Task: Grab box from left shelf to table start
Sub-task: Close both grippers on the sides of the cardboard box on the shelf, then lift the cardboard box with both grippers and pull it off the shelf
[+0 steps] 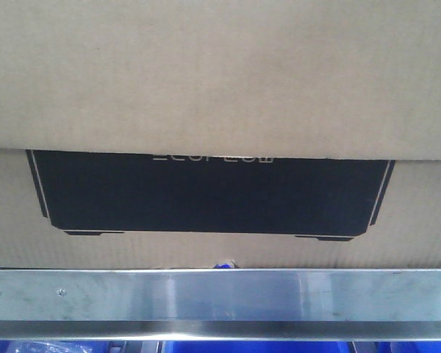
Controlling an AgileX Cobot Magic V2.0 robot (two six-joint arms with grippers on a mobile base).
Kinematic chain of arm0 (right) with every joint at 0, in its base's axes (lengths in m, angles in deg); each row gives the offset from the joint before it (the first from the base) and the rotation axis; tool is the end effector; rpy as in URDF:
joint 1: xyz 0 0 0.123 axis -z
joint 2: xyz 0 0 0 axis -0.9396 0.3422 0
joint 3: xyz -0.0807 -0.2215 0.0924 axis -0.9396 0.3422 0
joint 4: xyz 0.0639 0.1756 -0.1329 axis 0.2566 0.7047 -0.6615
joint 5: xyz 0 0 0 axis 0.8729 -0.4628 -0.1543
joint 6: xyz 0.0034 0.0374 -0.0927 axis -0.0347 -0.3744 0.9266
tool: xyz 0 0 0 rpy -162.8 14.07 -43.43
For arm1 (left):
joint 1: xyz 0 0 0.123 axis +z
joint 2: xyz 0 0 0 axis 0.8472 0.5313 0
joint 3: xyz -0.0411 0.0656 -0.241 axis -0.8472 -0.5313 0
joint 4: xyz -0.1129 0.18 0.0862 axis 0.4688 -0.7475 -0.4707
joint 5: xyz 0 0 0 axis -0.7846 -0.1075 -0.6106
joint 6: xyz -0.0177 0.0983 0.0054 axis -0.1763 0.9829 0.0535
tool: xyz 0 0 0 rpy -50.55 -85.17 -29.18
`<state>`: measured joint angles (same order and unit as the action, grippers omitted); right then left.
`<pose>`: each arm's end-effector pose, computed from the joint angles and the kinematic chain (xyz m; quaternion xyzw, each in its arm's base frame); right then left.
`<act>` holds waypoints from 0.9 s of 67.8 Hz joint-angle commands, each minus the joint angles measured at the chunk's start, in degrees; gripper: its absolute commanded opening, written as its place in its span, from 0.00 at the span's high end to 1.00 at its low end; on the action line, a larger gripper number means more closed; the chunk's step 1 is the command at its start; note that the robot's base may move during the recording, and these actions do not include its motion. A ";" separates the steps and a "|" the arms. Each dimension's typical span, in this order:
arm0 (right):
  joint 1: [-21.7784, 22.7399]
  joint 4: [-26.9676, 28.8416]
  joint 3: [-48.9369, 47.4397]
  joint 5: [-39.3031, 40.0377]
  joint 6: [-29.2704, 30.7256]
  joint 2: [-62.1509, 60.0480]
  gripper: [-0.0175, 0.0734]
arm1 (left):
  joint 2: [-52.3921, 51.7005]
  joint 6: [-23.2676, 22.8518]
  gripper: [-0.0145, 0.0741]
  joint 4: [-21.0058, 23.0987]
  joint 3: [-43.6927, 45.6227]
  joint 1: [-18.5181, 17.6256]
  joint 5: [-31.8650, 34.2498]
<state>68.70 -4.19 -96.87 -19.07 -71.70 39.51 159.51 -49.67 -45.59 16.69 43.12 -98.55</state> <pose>0.1750 0.0138 0.3793 -0.0110 0.8675 0.0610 0.4935 0.2561 -0.0647 0.3518 0.0567 0.9567 -0.0417 0.2826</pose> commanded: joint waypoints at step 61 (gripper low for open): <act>-0.13 -3.05 -12.24 -1.08 0.75 23.16 0.74 | -1.38 -0.28 0.94 -0.55 1.60 0.04 2.40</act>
<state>68.10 -5.78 -106.17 -23.65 -70.24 64.77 159.70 -50.15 -46.97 16.91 43.12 -97.80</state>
